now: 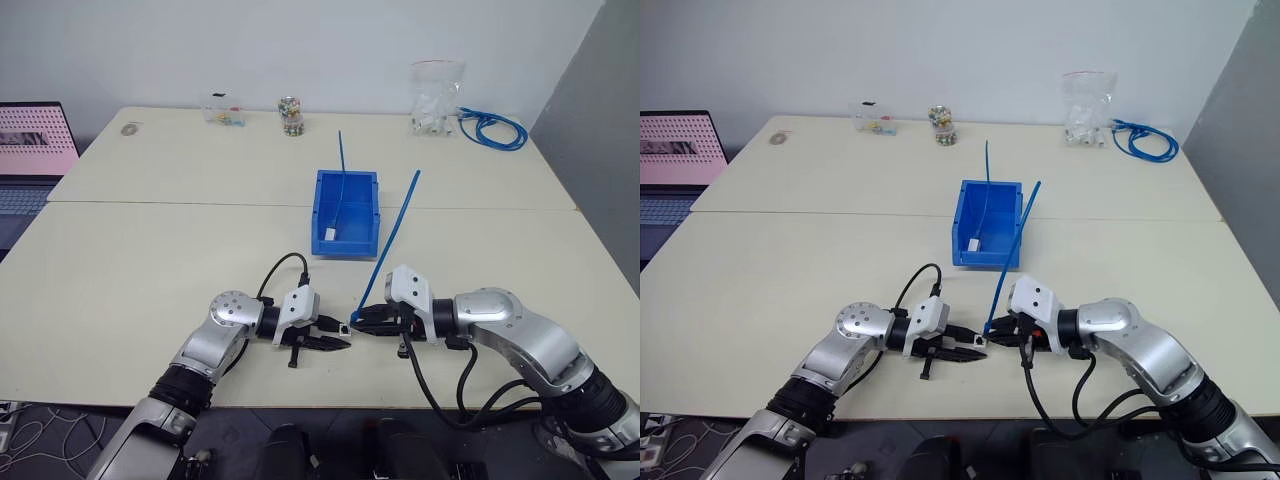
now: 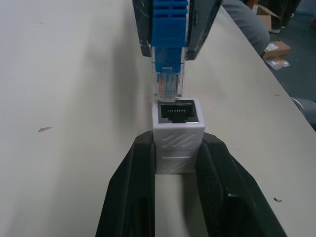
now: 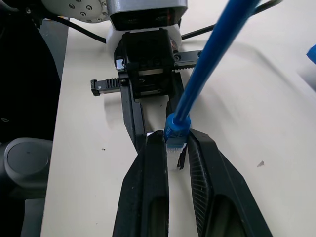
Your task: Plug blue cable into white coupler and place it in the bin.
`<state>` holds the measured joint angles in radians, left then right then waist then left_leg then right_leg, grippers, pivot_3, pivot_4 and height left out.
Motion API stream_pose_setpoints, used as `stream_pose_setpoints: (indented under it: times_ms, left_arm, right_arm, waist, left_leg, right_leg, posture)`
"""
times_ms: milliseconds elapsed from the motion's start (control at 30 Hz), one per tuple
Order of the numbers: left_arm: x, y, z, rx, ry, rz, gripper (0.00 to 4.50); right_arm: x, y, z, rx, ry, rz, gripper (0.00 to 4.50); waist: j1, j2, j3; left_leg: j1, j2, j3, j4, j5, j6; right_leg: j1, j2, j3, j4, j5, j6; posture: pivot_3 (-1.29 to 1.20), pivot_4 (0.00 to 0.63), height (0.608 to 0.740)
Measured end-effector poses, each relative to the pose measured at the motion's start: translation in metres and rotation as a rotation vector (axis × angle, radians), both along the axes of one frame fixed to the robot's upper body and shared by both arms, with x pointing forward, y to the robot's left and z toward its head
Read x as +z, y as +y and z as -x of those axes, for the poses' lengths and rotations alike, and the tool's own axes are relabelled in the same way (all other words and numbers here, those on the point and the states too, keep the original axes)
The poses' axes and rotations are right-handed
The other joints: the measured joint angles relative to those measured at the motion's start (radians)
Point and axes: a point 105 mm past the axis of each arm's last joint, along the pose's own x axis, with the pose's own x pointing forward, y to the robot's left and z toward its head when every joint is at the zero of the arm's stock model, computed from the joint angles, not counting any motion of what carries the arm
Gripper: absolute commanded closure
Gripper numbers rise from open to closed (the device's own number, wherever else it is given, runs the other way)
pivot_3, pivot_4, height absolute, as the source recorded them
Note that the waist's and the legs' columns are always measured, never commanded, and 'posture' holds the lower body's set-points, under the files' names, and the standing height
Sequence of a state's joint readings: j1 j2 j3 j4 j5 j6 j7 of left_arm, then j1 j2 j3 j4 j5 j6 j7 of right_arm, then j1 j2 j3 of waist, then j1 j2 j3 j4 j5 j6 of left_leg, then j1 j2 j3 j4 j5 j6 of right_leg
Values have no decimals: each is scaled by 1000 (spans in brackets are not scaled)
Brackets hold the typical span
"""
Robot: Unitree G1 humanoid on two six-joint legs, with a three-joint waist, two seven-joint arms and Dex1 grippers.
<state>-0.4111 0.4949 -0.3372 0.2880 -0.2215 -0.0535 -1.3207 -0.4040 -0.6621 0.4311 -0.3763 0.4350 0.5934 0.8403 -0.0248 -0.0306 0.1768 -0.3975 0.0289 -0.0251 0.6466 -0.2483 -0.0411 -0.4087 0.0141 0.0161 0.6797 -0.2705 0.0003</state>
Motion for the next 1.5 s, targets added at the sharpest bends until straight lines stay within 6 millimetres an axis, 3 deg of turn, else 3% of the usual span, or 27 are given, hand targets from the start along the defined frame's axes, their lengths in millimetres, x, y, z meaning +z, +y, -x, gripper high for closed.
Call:
stream_pose_setpoints:
  times_ms: [1500]
  left_arm:
    - [-2,0,1,17,0,6,3713]
  right_arm:
    - [-8,9,-2,38,-1,-30,4221]
  waist:
    - [1,0,-1]
  left_leg:
    - [3,0,0,0,0,0]
  right_leg:
    - [3,0,0,0,0,0]
  posture:
    - [0,150,740]
